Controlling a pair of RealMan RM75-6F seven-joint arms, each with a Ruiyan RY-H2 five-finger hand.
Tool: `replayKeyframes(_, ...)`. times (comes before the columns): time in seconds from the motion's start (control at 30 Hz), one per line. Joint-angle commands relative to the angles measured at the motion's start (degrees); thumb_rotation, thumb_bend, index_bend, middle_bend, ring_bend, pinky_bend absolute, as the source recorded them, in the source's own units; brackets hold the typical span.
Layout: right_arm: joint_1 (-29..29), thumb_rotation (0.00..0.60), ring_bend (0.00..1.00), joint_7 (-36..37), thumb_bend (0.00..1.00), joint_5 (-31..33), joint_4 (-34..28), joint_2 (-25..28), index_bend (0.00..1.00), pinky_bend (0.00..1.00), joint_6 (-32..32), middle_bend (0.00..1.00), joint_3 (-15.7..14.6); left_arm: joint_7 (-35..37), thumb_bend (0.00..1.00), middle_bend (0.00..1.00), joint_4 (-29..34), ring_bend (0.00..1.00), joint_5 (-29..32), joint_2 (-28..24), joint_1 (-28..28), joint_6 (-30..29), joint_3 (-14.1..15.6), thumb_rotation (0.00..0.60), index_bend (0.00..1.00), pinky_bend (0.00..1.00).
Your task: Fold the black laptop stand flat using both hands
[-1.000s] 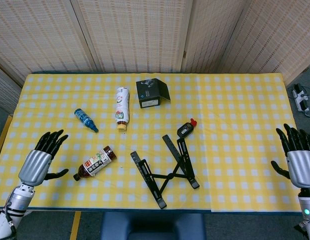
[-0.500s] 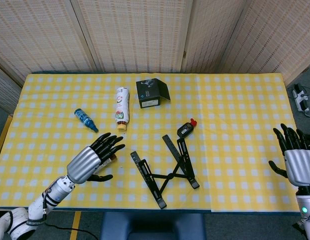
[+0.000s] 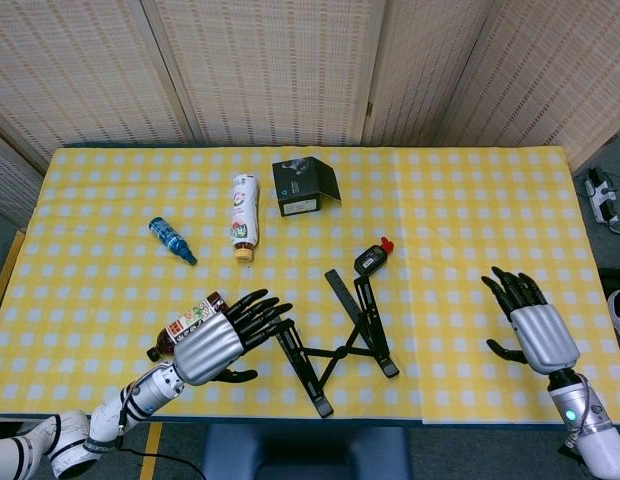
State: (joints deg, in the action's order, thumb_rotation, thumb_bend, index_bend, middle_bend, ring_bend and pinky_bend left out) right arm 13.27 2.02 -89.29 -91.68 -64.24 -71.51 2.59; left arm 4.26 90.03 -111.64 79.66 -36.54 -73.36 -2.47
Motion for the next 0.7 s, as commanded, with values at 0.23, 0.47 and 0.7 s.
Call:
replayKeyframes(0.23, 11.25, 0.6, 0.05, 18.25, 0.25, -8.14, 2.84, -5.61, 0.0, 0.0, 13.99, 0.0, -4.72, -1.03, 0.15, 0.01, 0.32, 0.0, 0.38, -1.55, 1.18, -2.33, 1.88, 0.6, 0.06, 0.0)
replayKeyframes(0.47, 16.34, 0.6, 0.06, 29.58, 0.25, -10.72, 5.75, -9.71, 0.0, 0.0, 18.11, 0.0, -7.09, -0.77, 0.15, 0.01, -0.01, 0.0, 0.74, -1.91, 1.19, -3.02, 2.56, 0.6, 0.06, 0.0)
replayKeyframes(0.7, 20.08, 0.6, 0.07, 40.69, 0.26, -14.73, 5.48, -11.39, 0.0, 0.0, 18.12, 0.0, -10.93, -0.44, 0.15, 0.01, -0.73, 0.0, 1.25, -1.85, 0.9, -3.18, 2.9, 0.6, 0.06, 0.0)
